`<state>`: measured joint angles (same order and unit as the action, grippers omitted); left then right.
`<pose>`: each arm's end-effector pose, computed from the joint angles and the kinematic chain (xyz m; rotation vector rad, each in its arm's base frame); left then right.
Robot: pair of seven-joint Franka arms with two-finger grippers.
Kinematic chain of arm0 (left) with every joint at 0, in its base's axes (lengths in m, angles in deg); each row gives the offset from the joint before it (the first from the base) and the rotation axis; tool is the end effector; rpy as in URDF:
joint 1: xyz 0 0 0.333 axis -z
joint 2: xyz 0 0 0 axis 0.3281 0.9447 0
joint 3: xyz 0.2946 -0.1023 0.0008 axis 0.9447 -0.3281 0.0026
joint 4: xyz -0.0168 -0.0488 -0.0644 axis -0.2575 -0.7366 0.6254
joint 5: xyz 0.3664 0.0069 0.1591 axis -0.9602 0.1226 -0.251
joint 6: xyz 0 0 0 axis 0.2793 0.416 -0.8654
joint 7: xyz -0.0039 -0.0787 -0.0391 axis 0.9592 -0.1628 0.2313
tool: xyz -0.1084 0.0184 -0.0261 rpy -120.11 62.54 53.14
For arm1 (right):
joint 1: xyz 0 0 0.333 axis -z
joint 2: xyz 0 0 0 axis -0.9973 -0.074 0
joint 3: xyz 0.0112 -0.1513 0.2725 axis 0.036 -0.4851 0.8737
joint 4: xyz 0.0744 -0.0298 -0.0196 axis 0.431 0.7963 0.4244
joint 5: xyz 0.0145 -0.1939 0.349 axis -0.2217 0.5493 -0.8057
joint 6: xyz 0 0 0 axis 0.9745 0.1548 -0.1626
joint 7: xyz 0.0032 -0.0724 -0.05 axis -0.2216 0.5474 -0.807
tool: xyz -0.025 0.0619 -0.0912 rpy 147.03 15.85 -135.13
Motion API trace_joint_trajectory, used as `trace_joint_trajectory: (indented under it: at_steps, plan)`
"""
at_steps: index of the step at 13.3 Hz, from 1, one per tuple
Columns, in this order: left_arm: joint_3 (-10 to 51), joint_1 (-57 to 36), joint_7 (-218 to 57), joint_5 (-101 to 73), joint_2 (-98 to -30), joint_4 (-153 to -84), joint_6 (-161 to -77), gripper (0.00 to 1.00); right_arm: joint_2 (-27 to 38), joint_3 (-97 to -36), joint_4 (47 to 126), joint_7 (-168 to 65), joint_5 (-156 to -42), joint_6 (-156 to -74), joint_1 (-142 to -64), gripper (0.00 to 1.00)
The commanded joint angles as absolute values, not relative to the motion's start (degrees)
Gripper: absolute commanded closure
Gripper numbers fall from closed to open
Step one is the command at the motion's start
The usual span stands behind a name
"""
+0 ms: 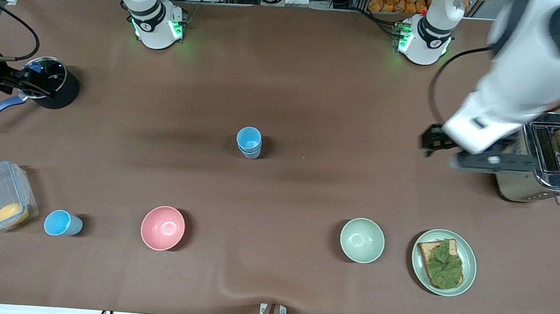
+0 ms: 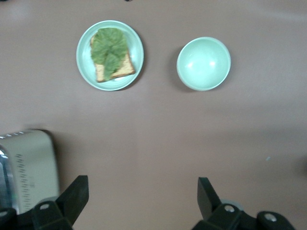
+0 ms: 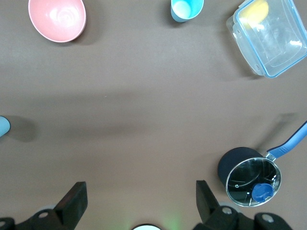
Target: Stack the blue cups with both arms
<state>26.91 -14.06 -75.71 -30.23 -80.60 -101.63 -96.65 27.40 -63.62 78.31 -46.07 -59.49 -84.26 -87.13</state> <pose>0.5961 -0.1570 0.5863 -3.0569 0.1544 -0.0848 0.5573 -0.0189 0.5879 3.0959 -0.0534 -0.2050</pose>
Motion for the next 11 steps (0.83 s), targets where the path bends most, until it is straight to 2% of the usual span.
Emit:
trace_joint_trajectory:
  at_steps: [1,4,11]
  plan:
    - [26.93,-18.17,-84.02,-27.19,-89.56,-110.22,-96.78,0.00,26.91,-62.94,77.01,-45.42,-60.37,-83.18,-86.37,0.00]
    - [32.02,-18.71,-89.05,-23.05,-94.15,-114.20,-96.17,0.00,26.91,-62.94,77.01,-45.33,-60.37,-83.10,-86.46,0.00]
    - [33.53,-16.87,-88.08,-23.49,-94.60,-112.36,-93.18,0.00,26.82,-62.94,77.01,-45.24,-60.37,-82.83,-86.20,0.00]
